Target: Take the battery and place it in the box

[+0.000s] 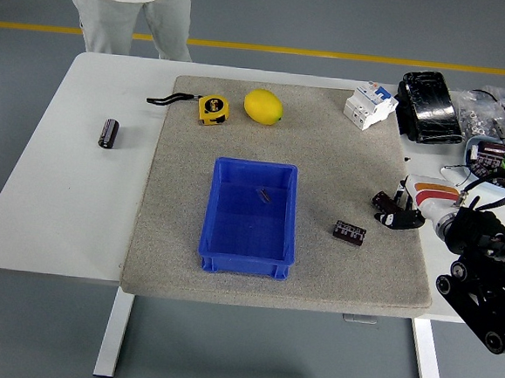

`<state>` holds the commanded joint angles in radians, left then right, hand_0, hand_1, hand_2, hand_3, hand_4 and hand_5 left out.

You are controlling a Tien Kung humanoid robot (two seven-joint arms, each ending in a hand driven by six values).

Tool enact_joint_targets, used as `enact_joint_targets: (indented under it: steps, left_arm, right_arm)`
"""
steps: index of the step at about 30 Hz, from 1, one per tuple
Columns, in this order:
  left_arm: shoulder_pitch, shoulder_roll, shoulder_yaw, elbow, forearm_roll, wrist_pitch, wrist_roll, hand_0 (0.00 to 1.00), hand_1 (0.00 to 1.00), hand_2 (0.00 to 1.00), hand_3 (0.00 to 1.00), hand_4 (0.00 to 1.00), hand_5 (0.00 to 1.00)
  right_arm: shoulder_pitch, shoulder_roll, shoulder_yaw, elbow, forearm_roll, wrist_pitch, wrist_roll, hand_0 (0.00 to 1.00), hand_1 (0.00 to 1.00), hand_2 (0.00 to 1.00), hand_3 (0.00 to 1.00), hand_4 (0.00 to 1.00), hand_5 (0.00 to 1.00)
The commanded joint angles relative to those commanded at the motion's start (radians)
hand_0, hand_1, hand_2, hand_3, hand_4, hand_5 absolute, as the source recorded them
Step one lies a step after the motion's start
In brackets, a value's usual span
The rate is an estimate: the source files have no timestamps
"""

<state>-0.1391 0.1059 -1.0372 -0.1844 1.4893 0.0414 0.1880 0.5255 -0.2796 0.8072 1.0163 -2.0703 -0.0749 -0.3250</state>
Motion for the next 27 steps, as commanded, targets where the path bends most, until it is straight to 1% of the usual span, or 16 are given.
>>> enact_joint_targets:
  steps: [5,6,22,27]
  left_arm:
    - [-0.002,0.001,0.008,0.0,-0.008,-0.001,-0.002,0.605,0.571,0.61,0.692,0.735,0.705]
    - [-0.003,0.001,0.009,0.0,-0.008,-0.002,-0.002,0.605,0.57,0.614,0.693,0.736,0.704]
    - [-0.006,0.003,0.015,0.0,-0.013,-0.004,-0.003,0.604,0.569,0.611,0.69,0.736,0.705]
    - [-0.007,0.003,0.02,-0.001,-0.005,-0.008,-0.004,0.603,0.569,0.611,0.689,0.736,0.705]
  right_arm:
    - [0.003,0.0,0.005,-0.005,-0.006,-0.005,0.002,0.217,0.242,0.33,0.435,0.889,0.349]
    - [0.003,0.0,0.006,-0.006,-0.007,-0.005,0.002,0.217,0.234,0.323,0.431,0.893,0.319]
    - [0.003,-0.004,0.008,0.005,0.003,-0.007,0.011,0.219,0.23,0.319,0.431,0.886,0.316]
    - [0.002,0.002,0.006,-0.003,0.009,-0.009,0.014,0.224,0.23,0.321,0.435,0.876,0.303]
